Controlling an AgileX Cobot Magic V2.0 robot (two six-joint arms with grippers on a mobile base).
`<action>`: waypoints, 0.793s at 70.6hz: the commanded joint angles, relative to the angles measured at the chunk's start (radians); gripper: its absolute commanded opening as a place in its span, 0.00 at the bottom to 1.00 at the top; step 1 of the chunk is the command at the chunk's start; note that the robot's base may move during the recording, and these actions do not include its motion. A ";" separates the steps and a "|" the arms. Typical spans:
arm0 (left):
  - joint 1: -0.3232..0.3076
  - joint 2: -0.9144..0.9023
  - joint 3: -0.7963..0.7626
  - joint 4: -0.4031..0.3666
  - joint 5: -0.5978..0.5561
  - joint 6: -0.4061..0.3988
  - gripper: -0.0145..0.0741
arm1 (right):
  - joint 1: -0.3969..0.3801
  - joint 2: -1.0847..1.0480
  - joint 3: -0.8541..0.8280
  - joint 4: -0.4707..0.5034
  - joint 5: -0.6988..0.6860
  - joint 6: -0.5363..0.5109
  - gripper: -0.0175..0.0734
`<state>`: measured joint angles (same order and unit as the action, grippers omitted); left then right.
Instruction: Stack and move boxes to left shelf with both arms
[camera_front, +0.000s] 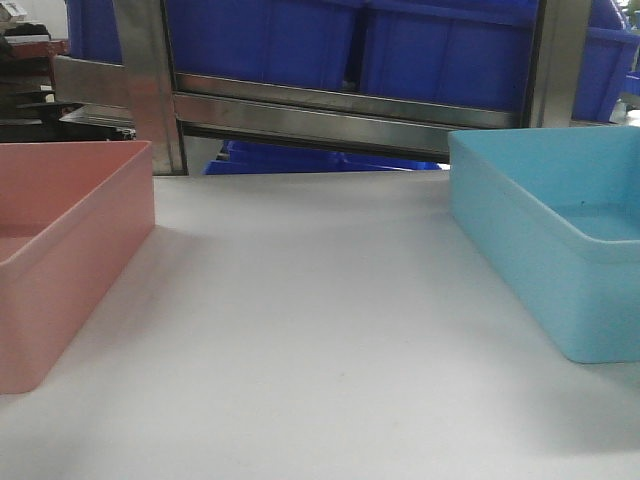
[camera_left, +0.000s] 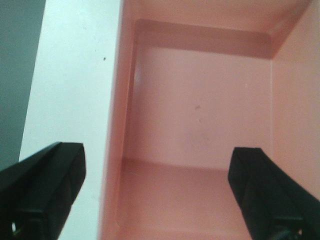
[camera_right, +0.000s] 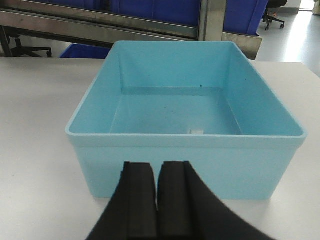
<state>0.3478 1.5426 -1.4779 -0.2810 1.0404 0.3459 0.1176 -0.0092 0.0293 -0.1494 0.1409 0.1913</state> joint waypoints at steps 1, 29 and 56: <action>0.027 0.028 -0.050 -0.051 -0.043 0.072 0.72 | -0.006 -0.014 -0.019 -0.007 -0.087 -0.011 0.23; 0.024 0.311 -0.050 -0.039 -0.100 0.123 0.70 | -0.006 -0.014 -0.019 -0.007 -0.087 -0.011 0.23; 0.024 0.440 -0.050 0.028 -0.109 0.145 0.48 | -0.006 -0.014 -0.019 -0.007 -0.087 -0.011 0.23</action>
<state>0.3753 2.0283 -1.4976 -0.2626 0.9483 0.4864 0.1176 -0.0092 0.0293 -0.1494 0.1409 0.1913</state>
